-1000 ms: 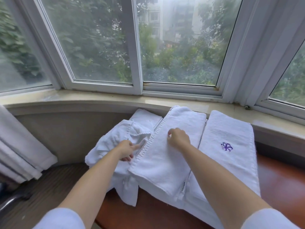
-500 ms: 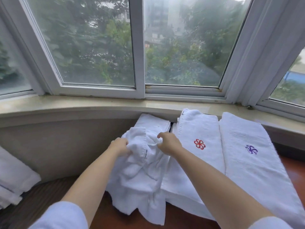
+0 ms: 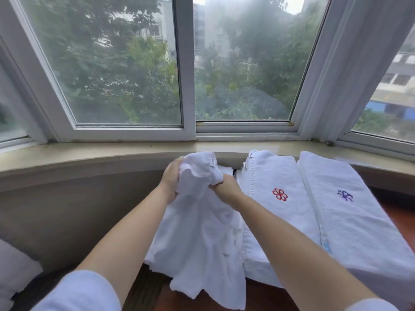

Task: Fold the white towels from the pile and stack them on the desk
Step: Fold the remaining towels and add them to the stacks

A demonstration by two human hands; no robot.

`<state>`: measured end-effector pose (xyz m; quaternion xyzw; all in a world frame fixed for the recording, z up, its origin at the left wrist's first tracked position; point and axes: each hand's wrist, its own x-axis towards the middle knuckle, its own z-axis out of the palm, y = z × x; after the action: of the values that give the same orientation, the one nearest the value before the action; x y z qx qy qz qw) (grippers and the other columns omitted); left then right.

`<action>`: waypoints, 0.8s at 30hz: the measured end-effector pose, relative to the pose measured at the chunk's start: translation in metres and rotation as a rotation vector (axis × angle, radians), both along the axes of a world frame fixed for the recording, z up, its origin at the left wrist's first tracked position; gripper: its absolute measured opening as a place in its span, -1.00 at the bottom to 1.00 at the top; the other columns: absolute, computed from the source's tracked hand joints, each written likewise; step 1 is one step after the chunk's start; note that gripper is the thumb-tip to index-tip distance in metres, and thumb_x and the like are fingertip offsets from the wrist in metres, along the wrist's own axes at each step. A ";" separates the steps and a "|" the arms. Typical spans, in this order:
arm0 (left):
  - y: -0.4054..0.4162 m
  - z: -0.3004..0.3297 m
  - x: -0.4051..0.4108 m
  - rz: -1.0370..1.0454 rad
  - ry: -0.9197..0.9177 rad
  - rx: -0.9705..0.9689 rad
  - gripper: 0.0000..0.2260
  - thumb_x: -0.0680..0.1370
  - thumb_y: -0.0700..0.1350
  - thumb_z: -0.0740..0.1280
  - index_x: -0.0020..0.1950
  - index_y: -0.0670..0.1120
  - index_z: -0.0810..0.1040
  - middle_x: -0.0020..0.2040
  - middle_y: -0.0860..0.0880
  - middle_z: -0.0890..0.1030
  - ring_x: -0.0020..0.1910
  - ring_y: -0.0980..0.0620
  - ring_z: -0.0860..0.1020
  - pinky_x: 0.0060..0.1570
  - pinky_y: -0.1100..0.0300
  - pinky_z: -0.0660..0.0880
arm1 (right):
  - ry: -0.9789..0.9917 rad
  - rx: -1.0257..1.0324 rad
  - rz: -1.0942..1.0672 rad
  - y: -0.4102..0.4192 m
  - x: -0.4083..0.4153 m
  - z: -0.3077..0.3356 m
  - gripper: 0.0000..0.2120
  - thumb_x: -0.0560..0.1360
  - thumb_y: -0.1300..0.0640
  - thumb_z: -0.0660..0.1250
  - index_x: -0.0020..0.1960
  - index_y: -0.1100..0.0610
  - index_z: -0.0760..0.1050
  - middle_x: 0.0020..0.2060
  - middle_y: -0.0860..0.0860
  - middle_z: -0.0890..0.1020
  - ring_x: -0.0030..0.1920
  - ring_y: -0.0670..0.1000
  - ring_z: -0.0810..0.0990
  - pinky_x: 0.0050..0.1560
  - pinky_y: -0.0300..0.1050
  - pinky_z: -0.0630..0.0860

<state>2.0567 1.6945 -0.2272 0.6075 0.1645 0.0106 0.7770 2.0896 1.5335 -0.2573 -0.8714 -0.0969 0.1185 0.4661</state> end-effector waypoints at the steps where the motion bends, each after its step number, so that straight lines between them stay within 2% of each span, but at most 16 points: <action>1: 0.002 -0.003 -0.001 -0.004 0.017 0.083 -0.86 0.58 -0.11 0.13 -0.14 -0.05 0.44 -0.26 -0.04 0.45 -0.31 0.03 0.39 -0.36 0.20 0.30 | 0.004 0.097 -0.044 -0.002 -0.001 0.004 -0.92 0.49 0.06 0.31 -0.06 0.03 0.55 -0.13 -0.01 0.63 -0.04 0.10 0.60 -0.04 -0.03 0.52; 3: 0.007 -0.013 -0.005 -0.072 0.026 0.213 -0.83 0.58 -0.13 0.11 -0.16 -0.02 0.45 -0.29 0.06 0.53 -0.35 0.09 0.46 -0.45 0.34 0.35 | -0.011 0.276 -0.141 -0.007 -0.003 0.013 -0.95 0.49 0.10 0.31 -0.14 0.00 0.54 -0.21 -0.04 0.61 -0.13 0.04 0.58 -0.13 -0.08 0.50; 4: 0.008 -0.019 -0.007 -0.147 0.043 0.263 -0.85 0.58 -0.12 0.16 -0.03 0.01 0.52 -0.18 0.11 0.60 -0.29 0.16 0.55 -0.38 0.40 0.43 | -0.031 0.347 -0.183 -0.010 -0.004 0.018 -0.92 0.50 0.09 0.31 -0.16 0.00 0.54 -0.24 -0.06 0.60 -0.17 0.00 0.57 -0.16 -0.12 0.48; 5: 0.012 -0.027 -0.009 -0.254 0.071 0.325 -0.77 0.55 -0.10 0.24 0.19 0.04 0.52 0.02 0.10 0.61 -0.12 0.22 0.59 -0.17 0.40 0.50 | -0.046 0.406 -0.224 -0.012 -0.004 0.023 -0.90 0.51 0.07 0.30 -0.17 0.01 0.53 -0.25 -0.07 0.60 -0.18 -0.02 0.56 -0.18 -0.15 0.47; 6: 0.014 -0.034 -0.013 -0.362 0.124 0.398 -0.56 0.49 -0.08 0.35 0.37 0.06 0.42 0.22 0.06 0.53 0.10 0.17 0.57 0.09 0.27 0.52 | -0.049 0.454 -0.271 -0.013 -0.003 0.027 -0.88 0.53 0.04 0.29 -0.15 0.03 0.54 -0.22 -0.06 0.60 -0.15 -0.03 0.56 -0.14 -0.16 0.48; 7: 0.014 -0.041 -0.015 -0.453 0.181 0.500 -0.42 0.41 -0.05 0.42 0.41 0.09 0.39 0.32 0.00 0.45 0.23 0.05 0.52 0.20 0.08 0.51 | -0.050 0.487 -0.324 -0.015 -0.003 0.031 -0.85 0.55 0.01 0.26 -0.09 0.05 0.54 -0.17 -0.04 0.60 -0.10 -0.02 0.55 -0.07 -0.14 0.49; 8: 0.011 -0.045 -0.021 -0.506 0.208 0.630 -0.46 0.35 -0.01 0.44 0.33 0.13 0.47 0.33 -0.04 0.41 0.27 -0.03 0.49 0.19 -0.03 0.52 | -0.053 0.501 -0.374 -0.018 -0.003 0.035 -0.81 0.57 -0.02 0.22 -0.01 0.06 0.54 -0.10 -0.01 0.60 -0.04 0.01 0.55 0.01 -0.11 0.48; 9: 0.007 -0.047 -0.023 -0.507 0.213 0.753 -0.63 0.31 0.02 0.43 0.12 0.13 0.60 0.28 -0.09 0.44 0.25 -0.08 0.49 0.15 -0.04 0.54 | -0.061 0.489 -0.416 -0.020 -0.003 0.038 -0.75 0.58 -0.03 0.18 0.07 0.09 0.53 -0.05 0.02 0.59 0.02 0.04 0.54 0.04 -0.10 0.45; 10: 0.002 -0.048 -0.024 -0.433 0.197 0.815 -0.84 0.31 0.02 0.40 -0.13 0.09 0.63 0.17 -0.14 0.50 0.17 -0.10 0.51 0.09 0.02 0.55 | -0.078 0.445 -0.439 -0.024 -0.003 0.040 -0.71 0.59 -0.03 0.14 0.15 0.10 0.52 -0.01 0.03 0.58 0.06 0.07 0.53 0.04 -0.12 0.42; 11: -0.003 -0.049 -0.023 -0.333 0.153 0.806 -0.92 0.33 -0.01 0.36 -0.30 0.00 0.57 0.00 -0.15 0.56 0.01 -0.11 0.54 -0.03 0.10 0.53 | -0.103 0.395 -0.449 -0.027 -0.004 0.041 -0.68 0.59 -0.02 0.12 0.21 0.09 0.50 0.02 0.03 0.58 0.09 0.07 0.53 0.04 -0.14 0.39; 13: -0.010 -0.048 -0.018 -0.127 0.071 0.642 -0.83 0.43 -0.11 0.26 -0.36 -0.06 0.41 -0.28 -0.07 0.46 -0.25 -0.02 0.41 -0.28 0.18 0.34 | -0.155 0.367 -0.454 -0.035 -0.007 0.039 -0.65 0.59 0.02 0.11 0.35 -0.02 0.41 0.11 -0.03 0.56 0.12 0.02 0.49 0.06 -0.19 0.33; 16: -0.015 -0.038 -0.008 0.054 0.059 0.403 -0.86 0.56 -0.18 0.14 -0.13 -0.12 0.47 -0.19 -0.07 0.47 -0.23 0.01 0.40 -0.38 0.22 0.28 | -0.195 0.353 -0.441 -0.045 -0.011 0.038 -0.60 0.57 0.13 0.08 0.39 -0.07 0.33 0.16 -0.05 0.54 0.16 0.00 0.47 0.09 -0.20 0.32; 18: -0.020 -0.023 -0.004 0.085 0.071 0.283 -0.77 0.59 -0.12 0.12 0.11 -0.13 0.52 -0.07 -0.10 0.53 -0.20 -0.01 0.46 -0.34 0.24 0.35 | -0.194 0.325 -0.416 -0.048 -0.015 0.041 -0.63 0.57 0.17 0.08 0.35 0.03 0.39 0.12 -0.03 0.55 0.16 0.02 0.48 0.06 -0.22 0.34; 19: -0.025 -0.011 -0.004 0.095 0.047 0.211 -0.75 0.60 -0.09 0.12 0.15 -0.11 0.53 -0.04 -0.10 0.56 -0.18 -0.03 0.50 -0.29 0.20 0.40 | -0.197 0.326 -0.407 -0.050 -0.017 0.045 -0.67 0.57 0.18 0.08 0.29 0.06 0.43 0.04 -0.03 0.56 0.12 0.03 0.50 0.00 -0.22 0.36; 21: -0.036 0.014 -0.005 0.134 -0.018 0.058 -0.78 0.61 -0.06 0.15 0.12 -0.05 0.56 0.00 -0.09 0.60 -0.13 -0.06 0.54 -0.19 0.13 0.44 | -0.212 0.388 -0.436 -0.053 -0.020 0.059 -0.71 0.58 0.18 0.10 0.25 0.12 0.44 -0.03 -0.02 0.57 0.05 0.02 0.50 -0.05 -0.22 0.40; 24: -0.054 0.050 -0.008 0.139 -0.152 -0.162 -0.80 0.61 -0.05 0.18 0.14 -0.05 0.54 0.02 -0.11 0.60 -0.08 -0.06 0.56 -0.15 0.15 0.49 | -0.191 0.554 -0.424 -0.063 -0.024 0.090 -0.71 0.57 0.12 0.23 0.27 0.13 0.37 0.00 -0.02 0.53 0.08 0.03 0.47 -0.01 -0.17 0.45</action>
<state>2.0484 1.6404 -0.1775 0.5272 0.1471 0.0969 0.8313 2.0655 1.4701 -0.1677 -0.7199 0.0143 -0.0934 0.6877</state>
